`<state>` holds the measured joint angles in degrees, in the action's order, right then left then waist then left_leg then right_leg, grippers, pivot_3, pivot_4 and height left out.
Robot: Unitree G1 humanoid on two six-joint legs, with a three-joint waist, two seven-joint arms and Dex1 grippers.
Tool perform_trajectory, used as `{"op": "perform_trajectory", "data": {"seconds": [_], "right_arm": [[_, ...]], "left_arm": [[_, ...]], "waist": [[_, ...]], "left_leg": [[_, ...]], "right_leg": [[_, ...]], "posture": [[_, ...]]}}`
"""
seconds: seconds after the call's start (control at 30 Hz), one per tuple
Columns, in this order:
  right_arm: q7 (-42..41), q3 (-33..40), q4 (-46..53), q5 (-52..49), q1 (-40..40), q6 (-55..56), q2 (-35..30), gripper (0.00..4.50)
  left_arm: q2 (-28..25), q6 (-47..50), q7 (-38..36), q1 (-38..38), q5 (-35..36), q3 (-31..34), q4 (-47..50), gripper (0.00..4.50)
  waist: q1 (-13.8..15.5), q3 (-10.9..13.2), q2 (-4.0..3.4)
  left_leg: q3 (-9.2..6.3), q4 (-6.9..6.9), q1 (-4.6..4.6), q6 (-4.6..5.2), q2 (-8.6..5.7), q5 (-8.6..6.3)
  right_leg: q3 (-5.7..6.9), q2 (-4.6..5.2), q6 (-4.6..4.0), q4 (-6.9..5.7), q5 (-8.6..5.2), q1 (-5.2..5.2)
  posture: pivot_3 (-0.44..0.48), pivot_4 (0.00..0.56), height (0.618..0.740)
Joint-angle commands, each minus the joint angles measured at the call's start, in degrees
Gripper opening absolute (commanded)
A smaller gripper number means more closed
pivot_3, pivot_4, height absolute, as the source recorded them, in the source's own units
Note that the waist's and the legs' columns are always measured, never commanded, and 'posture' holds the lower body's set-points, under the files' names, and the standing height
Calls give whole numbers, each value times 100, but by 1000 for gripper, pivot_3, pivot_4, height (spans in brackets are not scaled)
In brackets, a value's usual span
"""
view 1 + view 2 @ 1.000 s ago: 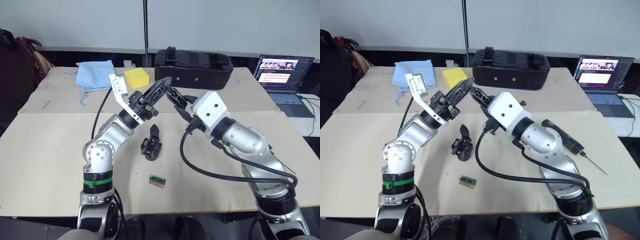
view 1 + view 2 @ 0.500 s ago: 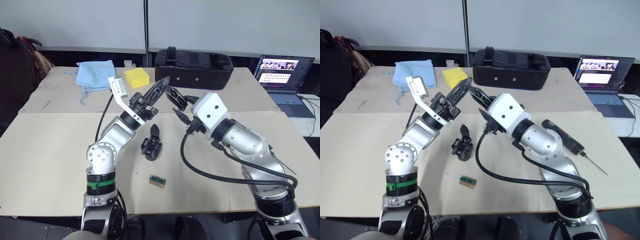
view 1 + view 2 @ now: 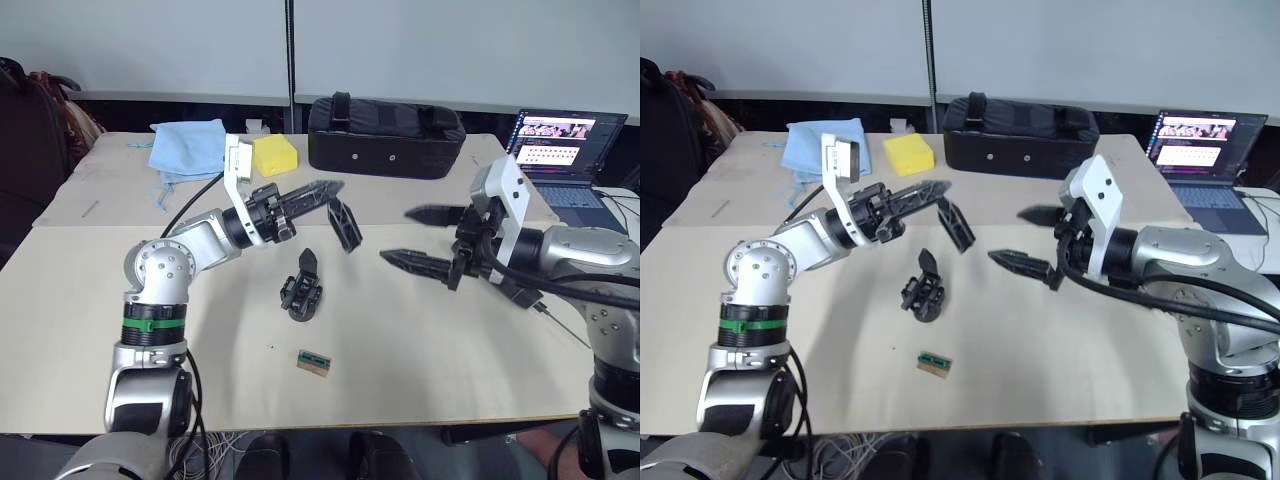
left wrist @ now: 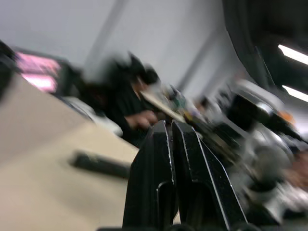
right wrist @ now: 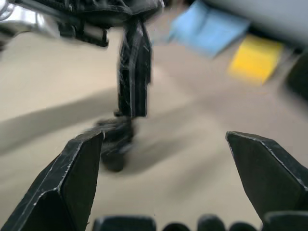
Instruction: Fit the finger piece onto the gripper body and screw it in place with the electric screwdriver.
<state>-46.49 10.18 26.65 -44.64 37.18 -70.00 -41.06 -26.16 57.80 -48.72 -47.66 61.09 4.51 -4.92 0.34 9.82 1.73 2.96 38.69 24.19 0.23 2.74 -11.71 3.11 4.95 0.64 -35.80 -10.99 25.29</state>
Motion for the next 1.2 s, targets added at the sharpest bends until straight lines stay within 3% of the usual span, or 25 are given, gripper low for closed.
{"op": "perform_trajectory", "data": {"seconds": [0.03, 0.23, 0.4, 0.5, 0.83, 0.97, 1.07, 1.2], "right_arm": [[63, 283, -118, -1271, 571, -1460, 157, 4481], [938, 338, -125, -1976, 648, -2230, 864, 4481], [1482, 319, 17, -2410, 502, -2250, 1018, 4481], [1748, 345, 0, -2606, 428, -2250, 1022, 3733], [2292, 213, 3, -3530, 145, -2067, 906, 353], [2578, 170, -40, -3829, 37, -1798, 806, 354], [2573, 143, 18, -3858, -63, -1564, 622, 354], [2249, 195, 235, -3669, -321, -1061, 363, 354]], "left_arm": [[-128, 392, -678, -231, 35, -284, 76, 0], [-251, 565, -1199, -78, -120, -654, 497, 0], [-272, 551, -1300, 111, -278, -784, 704, 0], [-233, 632, -1263, 164, -235, -750, 749, 0], [-116, 688, -1194, 161, -234, -646, 778, 0], [-256, 935, -1408, 145, -45, -621, 836, 0], [-326, 635, -1515, 167, -234, -584, 919, 953], [-564, -516, -1821, 319, -859, -333, 799, 2787]], "waist": [[5, 1, 0], [22, 1, 0], [34, 1, 0], [29, 2, 0], [28, 2, 0], [28, 2, 0], [27, 2, 0], [24, 2, 0]], "left_leg": [[-1, 0, 1, 0, 0, 0], [-1, -6, 11, 0, 0, 0], [0, -6, 13, 0, -4, 0], [0, -6, 13, 0, -3, 0], [0, -6, 13, 1, -3, 0], [0, -6, 12, 1, -2, 0], [-1, -6, 13, 1, -2, -1], [0, -7, 13, 1, -2, -1]], "right_leg": [[-1, 0, 0, -2, 0, 1], [-2, 2, 3, 4, 0, 8], [-6, 5, 8, 5, 2, 10], [-9, 3, 7, 5, 1, 11], [-11, 1, 9, 5, 2, 11], [-11, 0, 7, 5, 1, 11], [-11, 0, 7, 5, 0, 12], [-11, 0, 4, 8, -2, 12]], "posture": [[0, 150, 740], [0, 150, 740], [0, 150, 740], [0, 150, 740], [0, 150, 740], [0, 150, 740], [0, 150, 740], [0, 150, 740]]}}
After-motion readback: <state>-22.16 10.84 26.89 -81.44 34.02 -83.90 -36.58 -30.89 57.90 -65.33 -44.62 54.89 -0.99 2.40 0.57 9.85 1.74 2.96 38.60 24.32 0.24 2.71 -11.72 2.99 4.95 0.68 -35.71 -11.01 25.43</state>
